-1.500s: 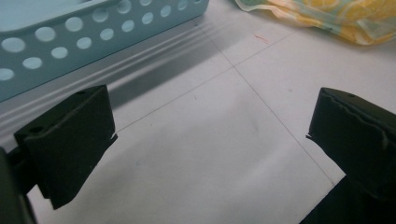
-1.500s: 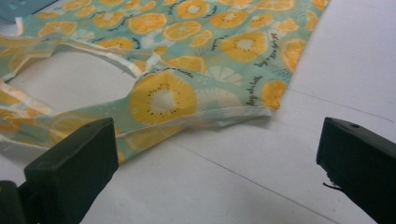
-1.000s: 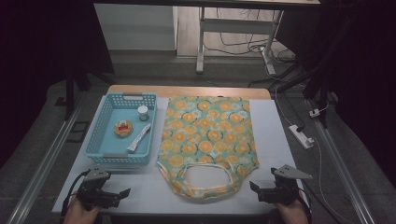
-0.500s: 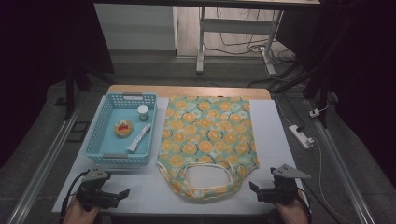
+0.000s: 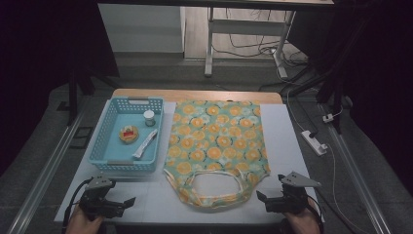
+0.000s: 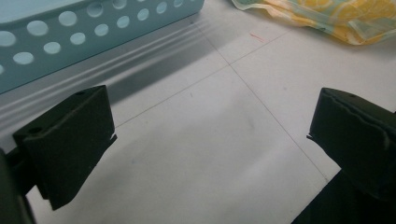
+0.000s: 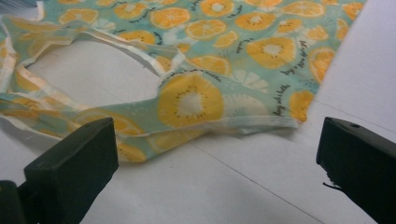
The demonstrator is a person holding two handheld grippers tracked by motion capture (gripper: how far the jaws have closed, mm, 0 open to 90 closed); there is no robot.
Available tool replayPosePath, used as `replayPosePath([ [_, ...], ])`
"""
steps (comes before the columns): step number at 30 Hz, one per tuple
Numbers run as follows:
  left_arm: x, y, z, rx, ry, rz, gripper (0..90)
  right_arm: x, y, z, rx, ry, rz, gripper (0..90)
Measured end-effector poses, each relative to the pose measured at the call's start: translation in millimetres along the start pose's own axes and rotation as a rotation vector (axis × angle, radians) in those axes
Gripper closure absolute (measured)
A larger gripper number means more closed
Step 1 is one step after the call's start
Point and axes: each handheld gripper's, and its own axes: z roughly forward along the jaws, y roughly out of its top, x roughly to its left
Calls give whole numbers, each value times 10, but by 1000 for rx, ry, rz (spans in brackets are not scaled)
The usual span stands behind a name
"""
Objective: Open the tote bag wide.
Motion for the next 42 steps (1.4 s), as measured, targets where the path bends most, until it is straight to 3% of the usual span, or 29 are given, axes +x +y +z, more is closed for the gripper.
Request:
replayPosePath([
  [19, 16, -1, 0, -5, -4, -15, 0, 119, 127, 86, 7, 63, -49, 0],
  [26, 23, -3, -3, -7, -12, -14, 0, 215, 198, 176, 9, 124, -81, 0],
  [42, 34, -1, 1, -5, -19, -21, 0, 463, 356, 356, 96, 190, -163, 0],
])
